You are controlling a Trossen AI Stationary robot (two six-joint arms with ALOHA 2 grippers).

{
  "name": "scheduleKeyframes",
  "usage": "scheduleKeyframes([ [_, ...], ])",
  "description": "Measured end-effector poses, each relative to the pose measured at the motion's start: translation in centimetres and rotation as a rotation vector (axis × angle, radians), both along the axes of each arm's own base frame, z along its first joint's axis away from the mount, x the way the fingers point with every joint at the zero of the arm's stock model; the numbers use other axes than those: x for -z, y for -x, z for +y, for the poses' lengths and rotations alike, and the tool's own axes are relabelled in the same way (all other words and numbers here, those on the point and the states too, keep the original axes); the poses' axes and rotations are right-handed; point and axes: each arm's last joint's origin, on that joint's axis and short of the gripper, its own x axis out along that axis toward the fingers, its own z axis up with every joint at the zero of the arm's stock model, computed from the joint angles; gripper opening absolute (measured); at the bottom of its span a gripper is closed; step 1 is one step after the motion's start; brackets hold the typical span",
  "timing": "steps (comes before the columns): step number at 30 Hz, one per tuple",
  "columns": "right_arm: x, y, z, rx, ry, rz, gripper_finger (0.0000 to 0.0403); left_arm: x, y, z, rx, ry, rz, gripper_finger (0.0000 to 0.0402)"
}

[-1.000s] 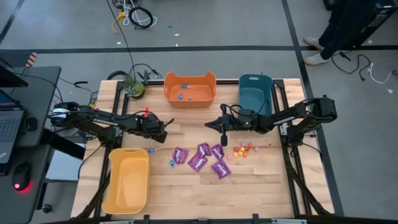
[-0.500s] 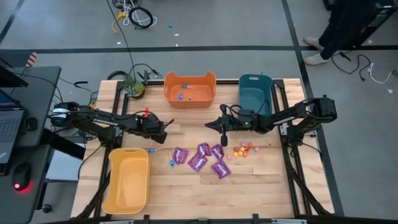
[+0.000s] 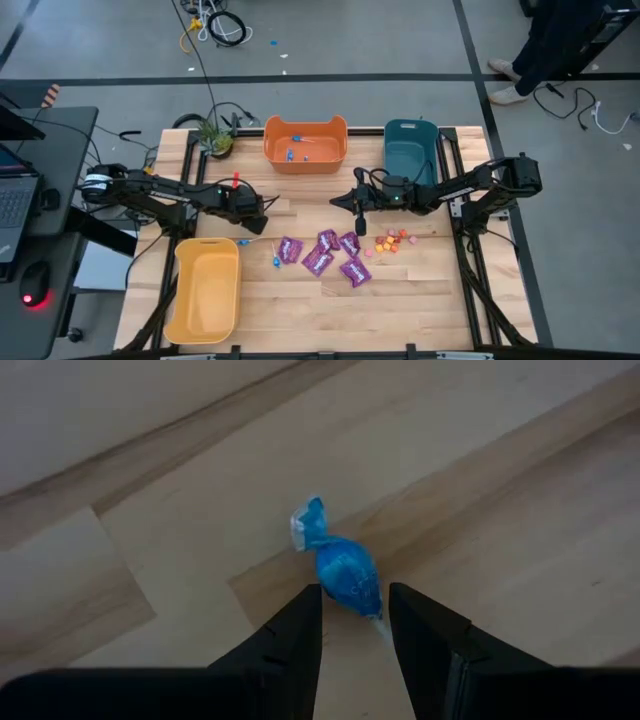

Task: Sort candy
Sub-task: Put the blue candy into the orange bin

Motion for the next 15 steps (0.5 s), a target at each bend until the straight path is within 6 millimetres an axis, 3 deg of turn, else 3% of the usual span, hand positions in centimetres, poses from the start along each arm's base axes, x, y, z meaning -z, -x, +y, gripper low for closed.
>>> scheduleKeyframes([
  [10,0.0,0.0,0.0,0.0,0.002,0.0,0.0,0.0,0.0,0.0,0.001,0.0,0.0,0.0123],
  [15,0.0,0.0,0.0,-0.001,0.002,0.0,0.0,-0.05,-0.01,0.19,-0.034,-0.06,-0.004,0.0142],
])
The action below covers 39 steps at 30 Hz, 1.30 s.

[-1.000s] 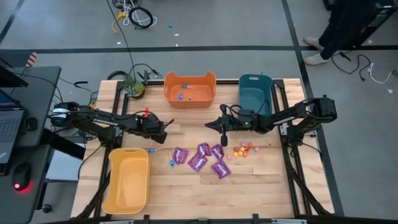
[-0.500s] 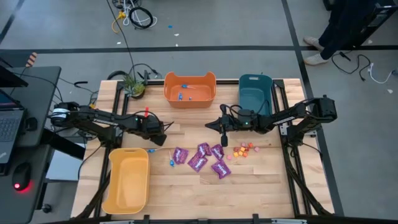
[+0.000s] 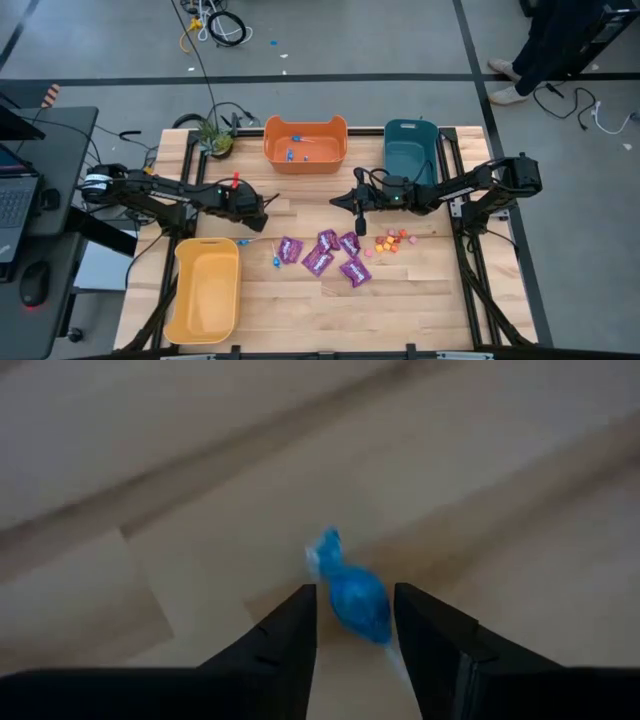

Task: Sort candy
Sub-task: Put the blue candy into the orange bin

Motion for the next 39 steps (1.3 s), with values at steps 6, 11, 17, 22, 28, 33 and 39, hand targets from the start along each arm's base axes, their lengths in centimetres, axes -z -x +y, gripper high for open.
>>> scheduleKeyframes([
  [6,0.0,0.0,0.0,0.0,0.0,0.0,0.0,0.1,0.1,-0.2,0.035,0.065,0.013,0.0171],
  [11,0.0,0.0,0.0,0.0,0.0,0.0,0.0,0.1,0.2,-0.2,0.007,0.07,0.015,0.0206],
  [17,0.0,0.0,0.0,0.0,0.0,0.0,0.0,0.1,0.1,-0.3,0.012,0.08,0.006,0.0214],
  [22,0.0,0.0,0.0,0.0,0.0,0.0,0.0,0.2,0.2,-0.3,-0.013,0.083,0.011,0.0202],
  [28,0.0,0.0,0.0,0.0,0.0,0.0,0.0,1.5,1.0,-0.3,-0.059,0.09,-0.014,0.0198],
  [33,0.0,0.0,0.0,0.0,0.0,-0.001,0.0,1.5,1.0,-0.3,-0.042,0.077,-0.006,0.0197],
  [39,0.0,0.0,0.0,0.0,0.0,-0.002,0.0,1.4,0.9,-0.2,-0.018,0.049,0.004,0.0155],
])
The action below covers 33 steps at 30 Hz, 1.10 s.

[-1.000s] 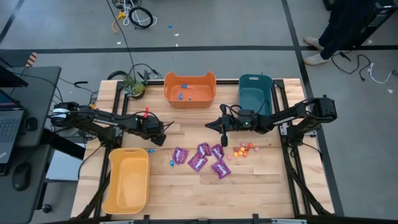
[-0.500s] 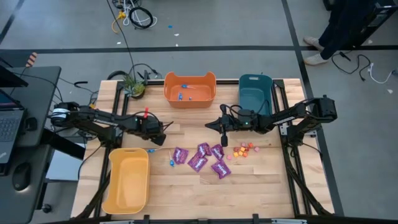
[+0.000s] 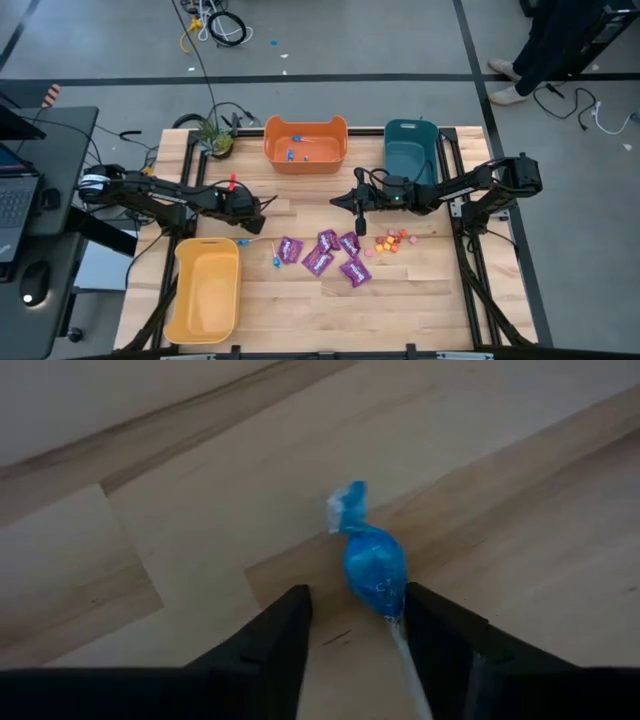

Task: Sort candy
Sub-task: Put the blue candy into the orange bin

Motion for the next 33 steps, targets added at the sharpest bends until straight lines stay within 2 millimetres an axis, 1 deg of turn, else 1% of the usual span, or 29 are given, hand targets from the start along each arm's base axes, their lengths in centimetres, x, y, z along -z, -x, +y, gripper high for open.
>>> scheduleKeyframes([
  [3,0.0,0.0,0.0,0.0,0.0,0.0,0.0,0.0,0.1,0.0,0.006,-0.007,0.01,0.0108],
  [7,0.0,0.0,0.0,0.0,0.0,0.0,0.0,0.0,0.1,0.0,0.035,-0.016,0.017,0.0029],
  [9,0.0,0.0,0.0,0.0,0.0,0.0,0.0,0.1,0.1,0.0,0.049,-0.019,0.021,0.0011],
  [13,0.0,0.0,0.0,0.0,0.0,0.0,0.0,0.0,0.0,0.1,0.076,-0.037,0.021,0.0007],
  [17,0.0,0.0,0.0,-0.001,0.009,-0.001,0.0,-1.0,-0.5,0.1,0.13,-0.058,0.011,0.0003],
  [20,-0.1,0.0,0.0,0.0,0.012,-0.005,0.0,-2.3,-1.3,0.2,0.153,-0.081,-0.017,0.0002],
  [27,-0.2,0.0,-0.1,0.013,0.019,-0.019,0.0,-5.1,-2.5,0.3,0.256,-0.098,0.003,0.0001],
  [33,-0.2,0.0,-0.3,0.075,0.024,-0.018,0.0,-8.5,-3.5,0.4,0.364,-0.131,0.012,0.0],
])
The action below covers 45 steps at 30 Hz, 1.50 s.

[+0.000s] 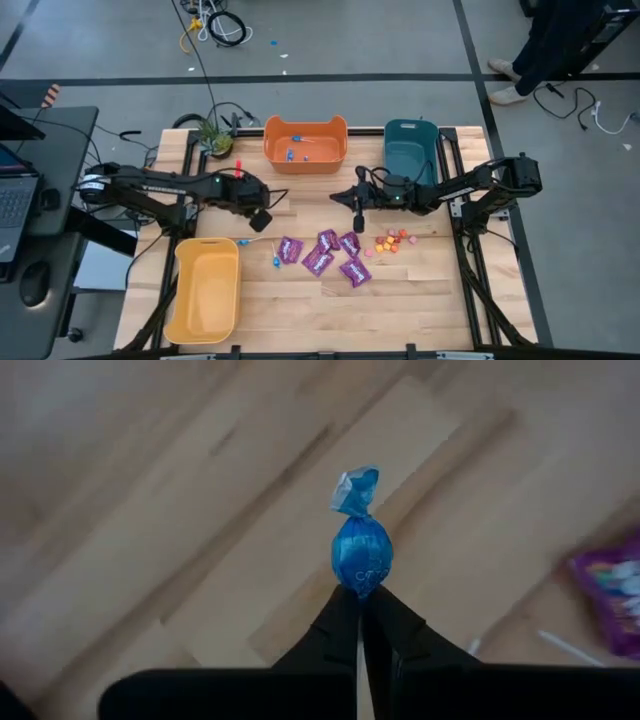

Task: Sort candy
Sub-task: Put the blue candy into the orange bin

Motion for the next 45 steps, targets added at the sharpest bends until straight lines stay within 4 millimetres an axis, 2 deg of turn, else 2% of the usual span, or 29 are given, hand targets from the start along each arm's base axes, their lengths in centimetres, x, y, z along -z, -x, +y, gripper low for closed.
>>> scheduleKeyframes([
  [7,0.0,0.1,-1.0,0.049,-0.002,0.0,0.0,-4.8,-1.8,0.6,0.19,-0.172,-0.08,0.0001],
  [13,-1.0,0.5,-1.6,0.069,0.009,-0.03,0.0,-8.4,-3.1,2.1,0.307,-0.361,-0.16,0.0001],
  [18,-1.6,0.9,-2.1,0.086,0.011,-0.037,0.0,-10.0,-4.1,4.9,0.386,-0.525,-0.267,0.0001],
  [24,-1.6,1.0,-2.0,0.086,0.012,-0.033,0.0,-11.3,-4.1,9.0,0.353,-0.649,-0.371,0.0001],
  [29,-1.6,1.0,-2.1,0.087,0.006,-0.031,0.0,-10.3,-4.6,11.7,0.269,-0.7,-0.435,0.0001],
  [34,-1.5,1.0,-2.0,0.087,0.004,-0.023,0.0,-7.8,-5.1,13.3,0.199,-0.645,-0.417,0.0001],
  [45,-1.4,1.0,-2.0,0.085,0.001,-0.017,0.0,-4.3,-4.8,13.6,0.05,-0.434,-0.274,0.0001],
])
